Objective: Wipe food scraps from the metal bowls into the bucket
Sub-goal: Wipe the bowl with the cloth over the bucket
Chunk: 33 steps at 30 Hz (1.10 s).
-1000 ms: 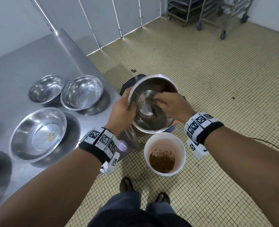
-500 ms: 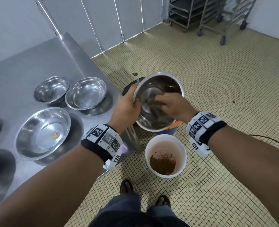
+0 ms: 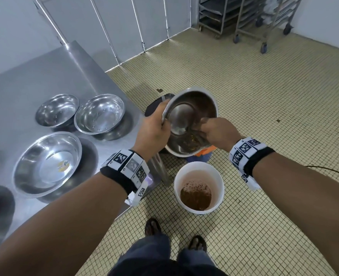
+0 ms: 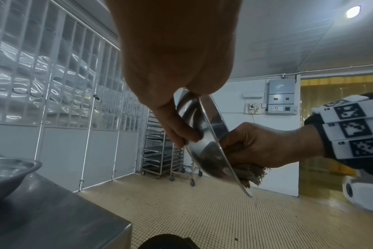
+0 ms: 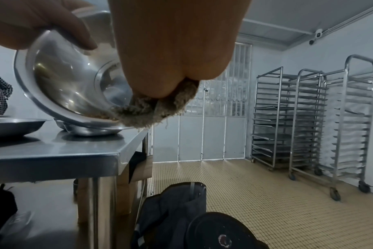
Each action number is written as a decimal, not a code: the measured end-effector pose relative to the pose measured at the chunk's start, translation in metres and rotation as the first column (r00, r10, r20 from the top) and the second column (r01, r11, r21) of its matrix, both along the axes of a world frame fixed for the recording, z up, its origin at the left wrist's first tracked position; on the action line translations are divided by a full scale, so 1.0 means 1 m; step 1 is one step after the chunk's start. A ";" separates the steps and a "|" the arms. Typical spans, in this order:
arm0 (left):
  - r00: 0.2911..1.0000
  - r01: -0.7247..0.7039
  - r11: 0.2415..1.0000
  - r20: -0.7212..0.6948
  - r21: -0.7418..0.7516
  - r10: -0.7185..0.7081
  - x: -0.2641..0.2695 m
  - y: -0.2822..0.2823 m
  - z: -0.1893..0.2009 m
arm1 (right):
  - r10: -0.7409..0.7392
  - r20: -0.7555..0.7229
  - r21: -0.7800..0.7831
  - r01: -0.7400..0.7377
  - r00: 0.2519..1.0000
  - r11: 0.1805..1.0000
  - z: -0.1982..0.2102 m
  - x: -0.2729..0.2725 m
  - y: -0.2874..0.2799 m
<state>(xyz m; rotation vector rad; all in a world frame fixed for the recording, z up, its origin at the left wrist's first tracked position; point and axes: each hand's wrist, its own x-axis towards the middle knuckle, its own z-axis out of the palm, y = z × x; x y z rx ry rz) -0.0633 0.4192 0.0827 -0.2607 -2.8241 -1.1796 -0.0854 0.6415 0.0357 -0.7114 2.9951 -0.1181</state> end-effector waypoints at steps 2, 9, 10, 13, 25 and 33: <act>1.000 0.011 1.000 0.004 0.007 -0.011 -0.002 0.004 -0.004 | -0.010 0.014 0.098 0.008 1.000 0.995 -0.005 -0.003 0.002; 1.000 0.025 0.999 -0.010 -0.031 -0.025 -0.020 0.020 -0.015 | -0.044 0.023 0.167 0.039 0.999 0.985 -0.032 -0.020 0.012; 0.999 0.027 0.999 -0.015 -0.030 -0.028 -0.023 0.022 -0.016 | -0.041 0.025 0.173 0.036 0.999 0.984 -0.031 -0.020 0.014; 0.999 0.040 0.999 -0.035 -0.020 -0.041 -0.033 0.026 -0.023 | 0.017 0.057 0.088 -0.022 0.998 0.996 -0.031 -0.018 0.022; 0.999 -0.008 1.000 -0.045 0.026 0.009 -0.059 0.023 -0.035 | 0.023 0.138 -0.311 0.021 0.990 0.950 -0.049 -0.021 0.046; 0.998 0.039 0.999 -0.046 0.020 -0.038 -0.049 0.031 -0.036 | -0.020 0.002 -0.397 0.019 1.000 0.918 -0.028 -0.046 0.033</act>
